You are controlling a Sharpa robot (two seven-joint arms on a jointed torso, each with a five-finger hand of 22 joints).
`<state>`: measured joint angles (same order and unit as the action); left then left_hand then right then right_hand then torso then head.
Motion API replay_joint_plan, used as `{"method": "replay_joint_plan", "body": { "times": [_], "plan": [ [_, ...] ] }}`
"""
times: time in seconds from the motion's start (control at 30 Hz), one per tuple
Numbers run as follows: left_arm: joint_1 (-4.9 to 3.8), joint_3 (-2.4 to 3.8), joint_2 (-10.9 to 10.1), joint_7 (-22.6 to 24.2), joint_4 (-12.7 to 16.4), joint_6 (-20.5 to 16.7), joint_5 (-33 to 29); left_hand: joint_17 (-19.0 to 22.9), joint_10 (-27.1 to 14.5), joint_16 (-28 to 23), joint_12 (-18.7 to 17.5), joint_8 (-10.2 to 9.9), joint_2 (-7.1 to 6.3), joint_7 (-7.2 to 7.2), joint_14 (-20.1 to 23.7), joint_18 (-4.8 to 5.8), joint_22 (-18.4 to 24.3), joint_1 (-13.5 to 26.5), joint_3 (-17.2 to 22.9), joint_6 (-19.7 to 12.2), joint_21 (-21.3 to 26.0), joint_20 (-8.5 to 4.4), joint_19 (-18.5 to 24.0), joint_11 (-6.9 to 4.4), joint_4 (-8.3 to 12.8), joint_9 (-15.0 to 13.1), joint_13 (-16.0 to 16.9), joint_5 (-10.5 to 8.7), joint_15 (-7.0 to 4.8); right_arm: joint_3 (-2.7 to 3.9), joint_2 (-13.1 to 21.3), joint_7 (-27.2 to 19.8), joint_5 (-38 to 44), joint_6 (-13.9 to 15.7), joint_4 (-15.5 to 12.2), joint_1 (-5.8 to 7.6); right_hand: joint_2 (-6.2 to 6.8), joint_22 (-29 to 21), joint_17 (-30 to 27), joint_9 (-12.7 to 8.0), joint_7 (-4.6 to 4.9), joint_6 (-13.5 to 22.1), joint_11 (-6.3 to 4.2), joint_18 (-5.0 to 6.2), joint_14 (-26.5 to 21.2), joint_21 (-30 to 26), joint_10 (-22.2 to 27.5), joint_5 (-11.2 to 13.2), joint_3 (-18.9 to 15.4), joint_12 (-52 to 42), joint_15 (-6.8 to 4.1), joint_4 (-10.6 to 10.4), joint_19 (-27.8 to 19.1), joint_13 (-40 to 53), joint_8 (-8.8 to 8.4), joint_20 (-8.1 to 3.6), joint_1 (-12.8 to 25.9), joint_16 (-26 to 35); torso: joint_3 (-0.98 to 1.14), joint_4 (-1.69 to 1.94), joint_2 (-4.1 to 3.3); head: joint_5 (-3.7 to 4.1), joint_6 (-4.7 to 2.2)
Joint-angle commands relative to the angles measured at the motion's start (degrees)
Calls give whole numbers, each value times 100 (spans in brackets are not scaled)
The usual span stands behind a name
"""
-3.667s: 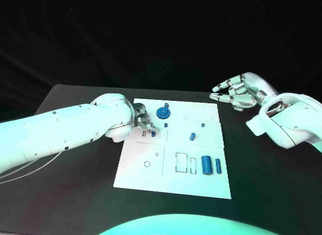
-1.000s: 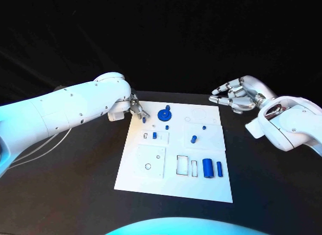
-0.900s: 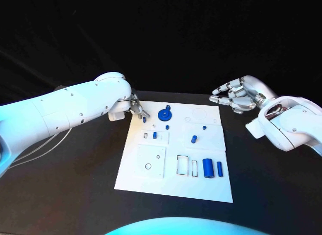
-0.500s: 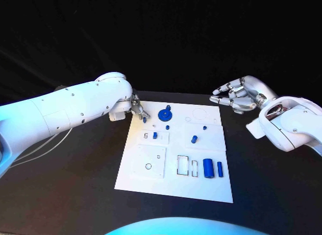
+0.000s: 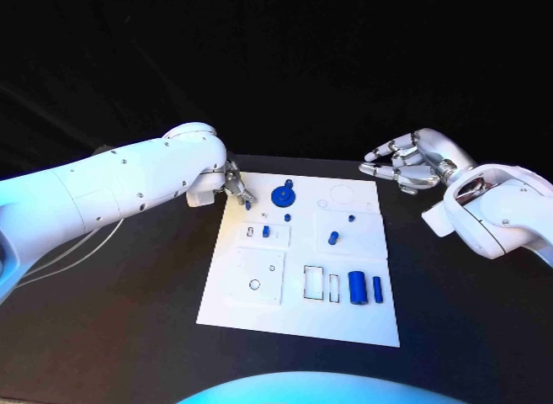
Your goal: Assemble the parts on the task board
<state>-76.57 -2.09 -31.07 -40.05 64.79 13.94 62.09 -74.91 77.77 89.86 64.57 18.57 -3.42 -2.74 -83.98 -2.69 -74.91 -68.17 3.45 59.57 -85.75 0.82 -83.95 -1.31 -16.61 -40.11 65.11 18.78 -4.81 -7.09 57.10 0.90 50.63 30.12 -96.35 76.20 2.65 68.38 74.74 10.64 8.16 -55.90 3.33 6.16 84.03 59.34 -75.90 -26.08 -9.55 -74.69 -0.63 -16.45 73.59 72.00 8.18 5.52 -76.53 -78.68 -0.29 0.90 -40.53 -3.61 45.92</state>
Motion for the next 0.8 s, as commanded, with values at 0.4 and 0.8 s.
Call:
{"method": "replay_joint_plan", "body": {
  "times": [0.4,0.8],
  "plan": [
    [0,3,8,-134,-21,84,-153,-1509,-24,14,-35,-167,230,-7,-602,80,-674,-755,385,-23,-3,23,-206,-4,129,120,-54,39,16,0,-3,-30,57,-66,-9,-3,-2,11,11,9,-17,8,-4,54,212,2,-6,7,-28,-10,-23,3,13,7,20,-14,37,8,2,-3,4,-10,21],
    [2,2,-15,-92,-37,50,-312,-1509,-69,14,-104,-319,138,-57,-602,82,-691,-1404,1316,-68,-7,32,-211,22,371,226,-108,74,28,0,-10,-35,57,-66,4,-3,-5,15,16,10,-17,8,-4,53,214,7,-10,6,-30,-14,-23,3,17,10,21,-14,37,4,2,5,9,-10,-2]
  ]
}}
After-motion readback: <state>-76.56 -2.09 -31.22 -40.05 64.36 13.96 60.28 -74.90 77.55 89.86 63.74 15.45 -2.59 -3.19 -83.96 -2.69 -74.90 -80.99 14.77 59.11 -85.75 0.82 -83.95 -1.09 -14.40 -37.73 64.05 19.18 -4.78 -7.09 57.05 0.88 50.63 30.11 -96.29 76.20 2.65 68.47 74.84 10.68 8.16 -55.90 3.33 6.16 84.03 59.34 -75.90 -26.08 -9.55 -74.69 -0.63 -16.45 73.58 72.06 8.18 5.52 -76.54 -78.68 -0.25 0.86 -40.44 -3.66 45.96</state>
